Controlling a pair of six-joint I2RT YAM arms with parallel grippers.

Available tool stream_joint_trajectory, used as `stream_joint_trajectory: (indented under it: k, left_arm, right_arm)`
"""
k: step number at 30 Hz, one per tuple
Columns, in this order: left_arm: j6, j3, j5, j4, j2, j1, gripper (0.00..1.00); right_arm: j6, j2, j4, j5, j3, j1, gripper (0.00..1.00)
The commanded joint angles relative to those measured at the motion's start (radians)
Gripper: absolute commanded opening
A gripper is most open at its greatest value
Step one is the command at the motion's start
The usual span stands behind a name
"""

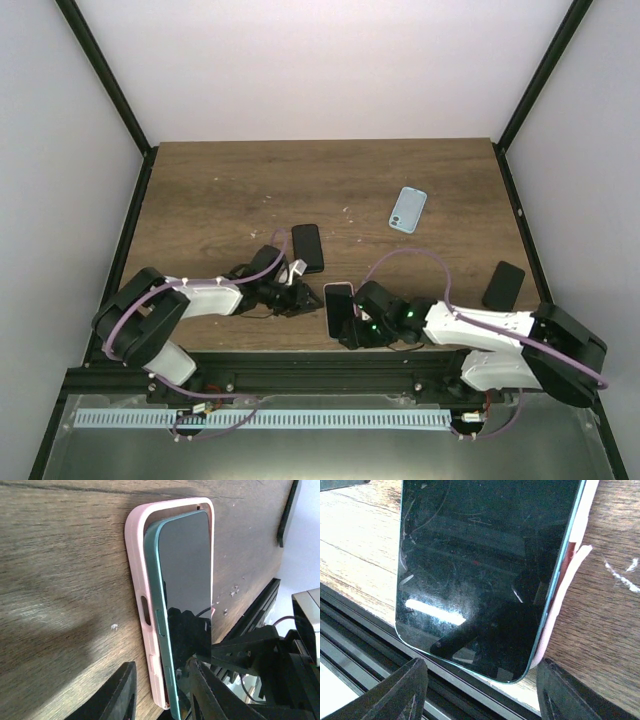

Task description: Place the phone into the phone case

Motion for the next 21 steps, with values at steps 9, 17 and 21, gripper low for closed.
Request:
stream_joint_trajectory:
  k: [9, 17, 21]
  left_arm:
    - [0.000, 0.018, 0.015, 0.046, 0.020, -0.006, 0.31]
    - [-0.003, 0.019, 0.015, 0.075, 0.062, -0.020, 0.28]
    - [-0.007, 0.021, 0.019, 0.099, 0.087, -0.029, 0.26]
  right_arm:
    - [-0.007, 0.110, -0.088, 0.152, 0.081, 0.064, 0.55]
    - [0.006, 0.130, -0.060, 0.182, 0.063, 0.065, 0.43]
    - [0.014, 0.140, -0.048, 0.191, 0.051, 0.066, 0.37]
